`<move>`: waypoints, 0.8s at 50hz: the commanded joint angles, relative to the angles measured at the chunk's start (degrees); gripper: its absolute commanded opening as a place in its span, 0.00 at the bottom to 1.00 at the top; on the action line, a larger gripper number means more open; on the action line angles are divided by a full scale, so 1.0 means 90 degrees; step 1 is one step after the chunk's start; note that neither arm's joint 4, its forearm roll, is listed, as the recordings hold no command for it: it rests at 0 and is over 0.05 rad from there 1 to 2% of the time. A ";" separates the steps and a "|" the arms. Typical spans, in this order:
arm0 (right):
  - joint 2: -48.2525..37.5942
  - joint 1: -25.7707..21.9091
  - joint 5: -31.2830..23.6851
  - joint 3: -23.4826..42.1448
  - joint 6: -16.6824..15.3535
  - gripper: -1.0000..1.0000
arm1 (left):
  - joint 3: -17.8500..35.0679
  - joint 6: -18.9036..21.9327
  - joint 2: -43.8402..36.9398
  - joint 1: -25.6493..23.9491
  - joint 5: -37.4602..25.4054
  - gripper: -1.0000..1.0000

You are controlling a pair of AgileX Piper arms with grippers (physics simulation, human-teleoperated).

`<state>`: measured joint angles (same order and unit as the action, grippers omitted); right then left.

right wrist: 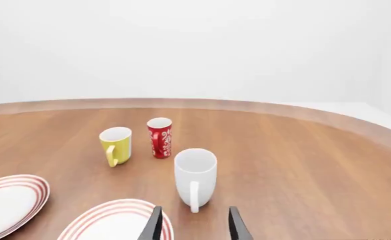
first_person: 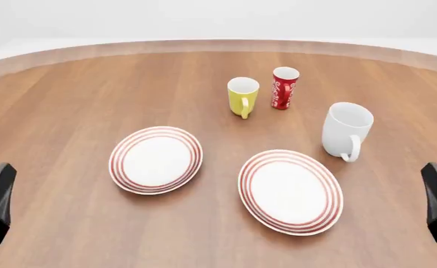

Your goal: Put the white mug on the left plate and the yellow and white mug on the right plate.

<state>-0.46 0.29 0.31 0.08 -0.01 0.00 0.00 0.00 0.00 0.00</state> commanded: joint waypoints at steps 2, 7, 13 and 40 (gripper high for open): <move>-0.0054 0.0066 0.0012 0.0061 -0.0006 1.00 | 0.0000 0.0000 0.0000 0.0000 0.0000 1.00; -0.0130 0.0070 0.0087 0.0037 -0.0011 1.00 | 0.0000 0.0000 0.0000 0.0000 0.0000 1.00; -0.0202 0.0047 0.0135 0.0060 0.0005 1.00 | 0.0000 0.0000 0.0000 0.0000 0.0000 1.00; -0.2324 -0.0088 0.2062 0.0004 -0.0234 1.00 | 0.0000 0.0000 0.0000 0.0000 0.0000 1.00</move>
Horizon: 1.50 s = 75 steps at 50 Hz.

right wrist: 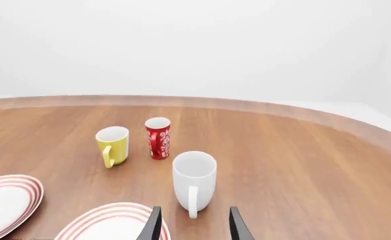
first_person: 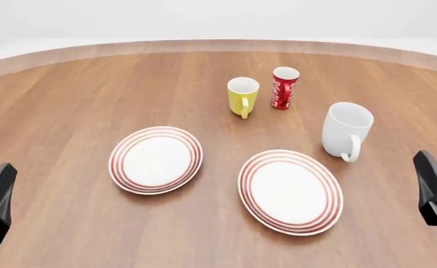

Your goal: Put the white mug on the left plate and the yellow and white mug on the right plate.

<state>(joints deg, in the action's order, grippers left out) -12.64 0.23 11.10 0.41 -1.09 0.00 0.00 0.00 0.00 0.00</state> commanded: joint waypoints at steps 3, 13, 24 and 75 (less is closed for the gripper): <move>-0.1309 -0.0125 0.1166 -0.0030 -0.0131 1.00 | 0.0000 0.0000 0.0000 0.0000 0.0000 1.00; -0.2582 -0.0273 0.2320 -0.0001 -0.0290 1.00 | 0.0000 0.0000 0.0000 0.0000 0.0000 1.00; -0.3538 -0.0326 0.3091 0.0027 -0.0335 1.00 | 0.0000 0.0000 0.0000 0.0000 0.0000 1.00; -0.7793 -0.0285 0.6162 0.0592 -0.0252 1.00 | 0.0000 0.0000 0.0000 0.0000 0.0000 1.00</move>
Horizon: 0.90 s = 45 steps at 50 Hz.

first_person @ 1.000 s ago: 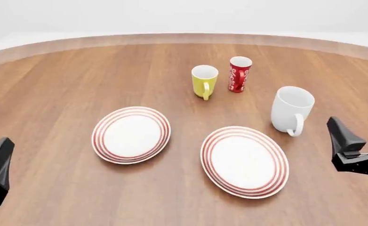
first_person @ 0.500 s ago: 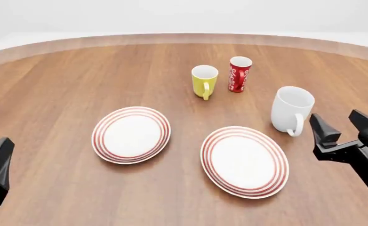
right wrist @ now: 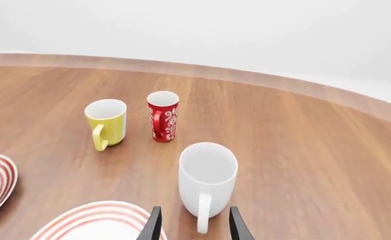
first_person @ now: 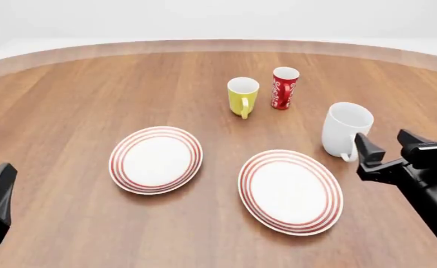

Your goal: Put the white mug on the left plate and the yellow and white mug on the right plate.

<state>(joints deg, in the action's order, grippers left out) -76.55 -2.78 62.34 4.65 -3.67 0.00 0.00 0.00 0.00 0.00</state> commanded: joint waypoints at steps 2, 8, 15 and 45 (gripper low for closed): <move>-0.0807 0.0057 0.0546 0.0137 0.0047 1.00 | 0.0000 0.0000 0.0000 0.0000 0.0000 1.00; -0.1252 0.0092 0.0776 0.0247 0.0087 1.00 | 0.0000 0.0000 0.0000 0.0000 0.0000 1.00; -0.1959 0.0161 0.0831 0.0657 0.0151 1.00 | 0.0000 0.0000 0.0000 0.0000 0.0000 1.00; -0.2564 0.0229 0.0837 0.0990 0.0253 1.00 | 0.0000 0.0000 0.0000 0.0000 0.0000 1.00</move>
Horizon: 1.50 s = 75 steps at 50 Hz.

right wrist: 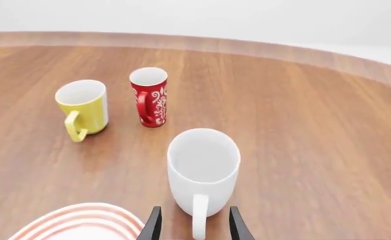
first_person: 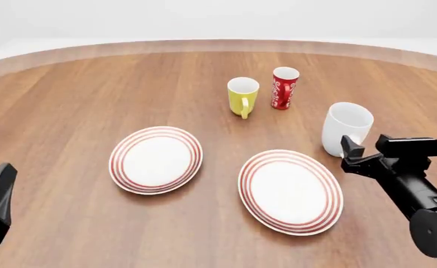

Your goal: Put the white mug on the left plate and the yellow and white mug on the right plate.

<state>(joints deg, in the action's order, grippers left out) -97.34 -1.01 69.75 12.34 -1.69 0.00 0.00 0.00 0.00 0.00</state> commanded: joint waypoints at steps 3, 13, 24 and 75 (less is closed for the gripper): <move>-0.0348 0.0052 0.0014 0.0181 0.0055 1.00 | 0.0000 0.0000 0.0000 0.0000 0.0000 1.00; -0.0582 0.0091 0.0014 0.0312 0.0089 1.00 | 0.0000 0.0000 0.0000 0.0000 0.0000 1.00; -0.0869 0.0114 0.0015 0.0454 0.0147 1.00 | 0.0000 0.0000 0.0000 0.0000 0.0000 1.00; -0.1682 0.0096 0.0015 0.0840 0.0260 0.00 | 0.0000 0.0000 0.0000 0.0000 0.0000 1.00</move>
<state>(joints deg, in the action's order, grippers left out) -111.84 -0.15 69.90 19.58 0.55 0.00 0.00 0.00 0.00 0.00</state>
